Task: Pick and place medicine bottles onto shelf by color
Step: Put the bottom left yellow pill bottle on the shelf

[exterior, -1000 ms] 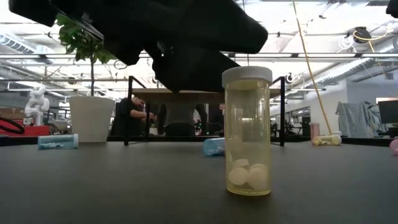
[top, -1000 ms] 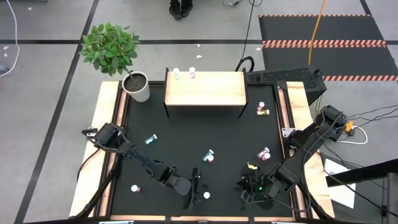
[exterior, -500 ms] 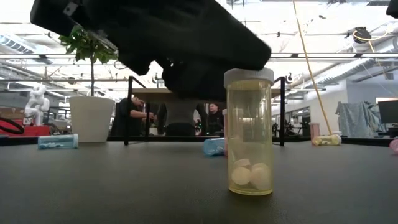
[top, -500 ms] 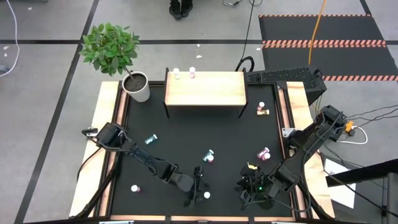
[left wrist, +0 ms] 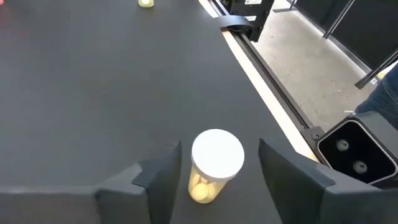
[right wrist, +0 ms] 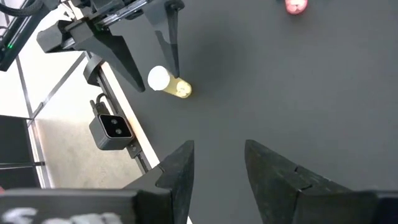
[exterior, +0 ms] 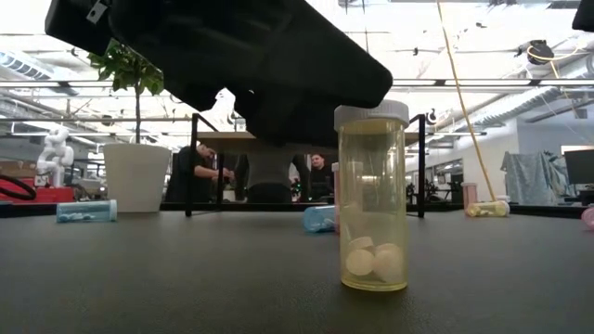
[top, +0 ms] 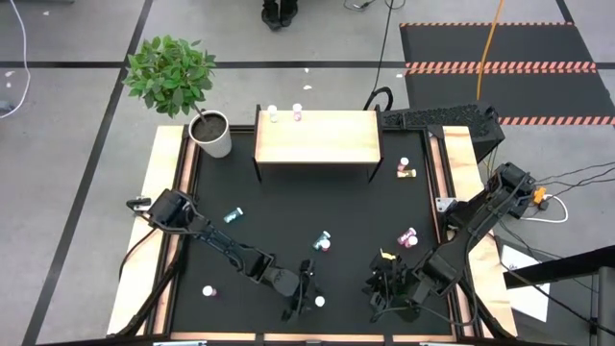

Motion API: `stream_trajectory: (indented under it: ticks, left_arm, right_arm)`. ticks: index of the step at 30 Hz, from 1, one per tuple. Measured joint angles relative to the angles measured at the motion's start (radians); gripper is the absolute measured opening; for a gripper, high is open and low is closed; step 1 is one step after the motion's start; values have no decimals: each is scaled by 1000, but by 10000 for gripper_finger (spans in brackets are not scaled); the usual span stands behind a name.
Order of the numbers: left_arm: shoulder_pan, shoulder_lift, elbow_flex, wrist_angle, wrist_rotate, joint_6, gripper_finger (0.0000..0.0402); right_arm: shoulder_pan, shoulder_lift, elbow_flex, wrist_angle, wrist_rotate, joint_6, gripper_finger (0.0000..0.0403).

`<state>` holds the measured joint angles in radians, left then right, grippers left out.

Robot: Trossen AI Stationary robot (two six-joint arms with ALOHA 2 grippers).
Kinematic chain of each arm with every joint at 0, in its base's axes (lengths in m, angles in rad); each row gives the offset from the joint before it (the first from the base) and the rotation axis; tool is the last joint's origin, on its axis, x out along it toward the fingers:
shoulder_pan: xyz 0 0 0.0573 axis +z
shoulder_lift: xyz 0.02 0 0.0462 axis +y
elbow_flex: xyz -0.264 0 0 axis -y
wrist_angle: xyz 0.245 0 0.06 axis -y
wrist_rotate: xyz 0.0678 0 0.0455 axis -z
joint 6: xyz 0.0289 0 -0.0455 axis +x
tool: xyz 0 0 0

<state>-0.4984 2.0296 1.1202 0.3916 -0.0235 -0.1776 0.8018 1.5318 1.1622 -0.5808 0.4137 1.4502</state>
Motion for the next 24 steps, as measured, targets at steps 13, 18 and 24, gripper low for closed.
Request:
stream_trajectory:
  ticks: [13, 18, 24]
  left_arm:
    - [2, 0, 0, -8, -3, 12, 175]
    - [12, 0, 0, -8, -4, 8, 175]
    - [15, 0, 0, -7, -4, 11, 174]
  right_arm:
    - [-4, 0, 0, 1, -1, 2, 137]
    - [-4, 0, 0, 4, 0, 3, 137]
    - [-4, 0, 0, 9, 0, 3, 137]
